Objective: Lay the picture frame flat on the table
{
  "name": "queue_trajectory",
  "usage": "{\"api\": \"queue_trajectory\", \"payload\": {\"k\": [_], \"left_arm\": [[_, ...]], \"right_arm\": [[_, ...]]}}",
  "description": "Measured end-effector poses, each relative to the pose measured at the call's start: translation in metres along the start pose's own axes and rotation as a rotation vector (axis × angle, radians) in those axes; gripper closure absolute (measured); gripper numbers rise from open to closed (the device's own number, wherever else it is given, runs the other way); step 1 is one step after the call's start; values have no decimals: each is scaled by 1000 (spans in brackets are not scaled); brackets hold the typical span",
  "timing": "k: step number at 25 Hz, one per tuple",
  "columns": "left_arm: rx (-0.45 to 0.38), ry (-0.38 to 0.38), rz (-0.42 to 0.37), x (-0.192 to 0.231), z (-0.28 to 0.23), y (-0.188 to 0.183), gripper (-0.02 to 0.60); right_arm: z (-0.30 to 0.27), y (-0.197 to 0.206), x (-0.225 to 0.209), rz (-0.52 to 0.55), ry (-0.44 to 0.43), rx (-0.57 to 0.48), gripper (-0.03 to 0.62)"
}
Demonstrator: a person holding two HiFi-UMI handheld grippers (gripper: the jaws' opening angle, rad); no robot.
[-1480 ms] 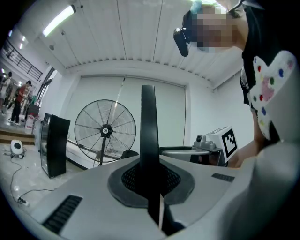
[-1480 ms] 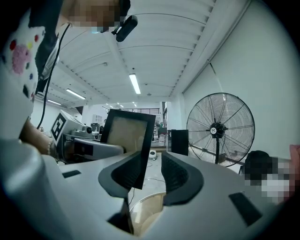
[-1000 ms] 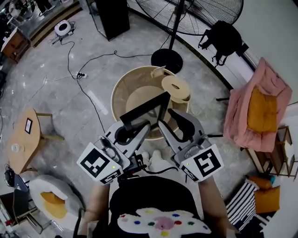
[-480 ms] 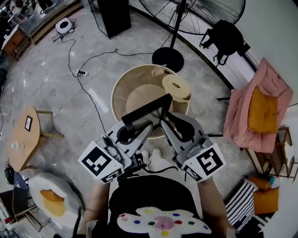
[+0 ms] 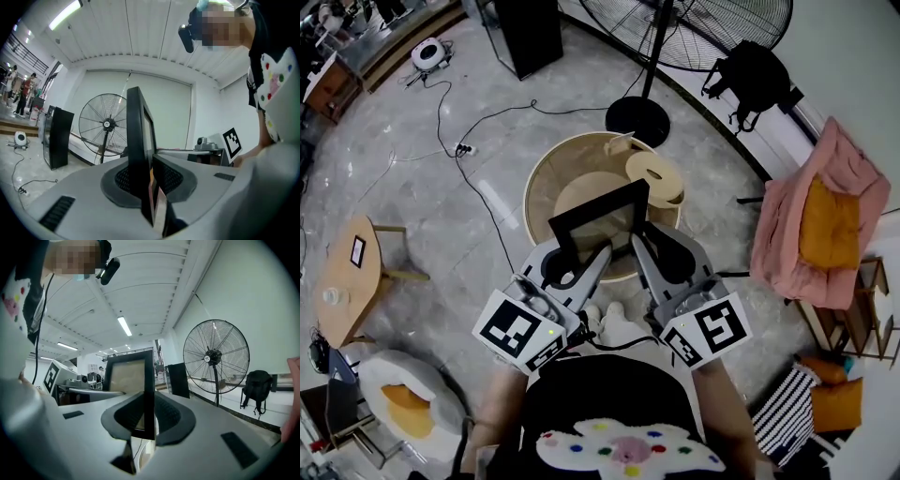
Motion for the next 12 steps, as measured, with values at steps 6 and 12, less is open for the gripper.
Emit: {"api": "queue_trajectory", "payload": {"k": [6,12], "left_arm": [[11,-71,7,14,0,2,449],[34,-122,-30,19,-2,8,433]], "right_arm": [[3,1,-24,-13,91,4,510],[2,4,-36,5,141,30,510]]}}
Point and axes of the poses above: the fingertips, and each gripper's own axes: z backward along the fingers, x to its left, y out of its underside, the point moved 1 cm from there along z, backward along the fingers, and after that the axes turned 2 degrees about y, right-handed, at the moved point
